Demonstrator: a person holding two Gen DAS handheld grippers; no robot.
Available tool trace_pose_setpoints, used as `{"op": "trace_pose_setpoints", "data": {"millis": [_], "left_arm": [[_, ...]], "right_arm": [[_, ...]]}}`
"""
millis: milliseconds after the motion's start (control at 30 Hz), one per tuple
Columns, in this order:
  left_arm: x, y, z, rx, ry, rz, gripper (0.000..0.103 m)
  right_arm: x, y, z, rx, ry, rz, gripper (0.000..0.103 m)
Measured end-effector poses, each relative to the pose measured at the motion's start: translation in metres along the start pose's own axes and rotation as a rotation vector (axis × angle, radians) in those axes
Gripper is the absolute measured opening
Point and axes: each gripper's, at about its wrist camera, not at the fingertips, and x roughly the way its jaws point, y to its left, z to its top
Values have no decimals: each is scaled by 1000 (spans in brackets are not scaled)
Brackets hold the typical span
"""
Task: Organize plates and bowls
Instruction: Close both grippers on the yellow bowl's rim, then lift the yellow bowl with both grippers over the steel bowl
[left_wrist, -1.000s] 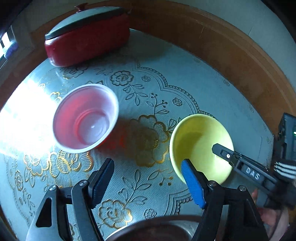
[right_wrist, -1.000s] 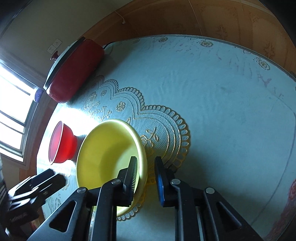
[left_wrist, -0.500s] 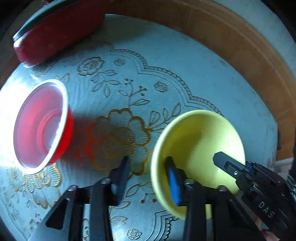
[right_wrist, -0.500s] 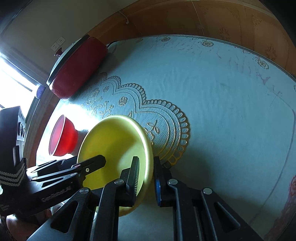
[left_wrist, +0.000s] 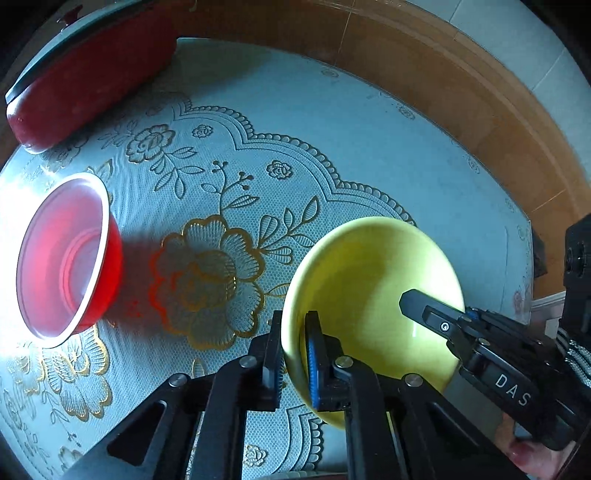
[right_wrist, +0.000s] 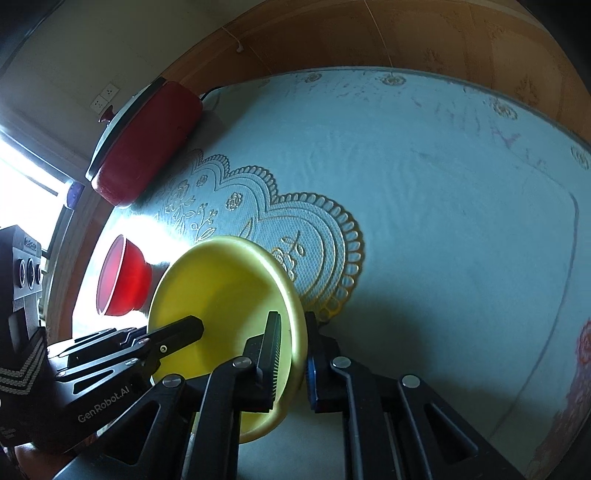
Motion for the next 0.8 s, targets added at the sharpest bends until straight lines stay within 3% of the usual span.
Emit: {"op": "trace_pose_setpoints", "data": {"millis": [300, 800], "left_arm": [[-15, 11, -19, -31, -8, -38, 10], [-67, 17, -40, -53, -87, -76, 10]], "right_arm": [[-5, -4, -12, 31, 20, 20, 10], [-47, 16, -21, -7, -36, 27, 11]]}}
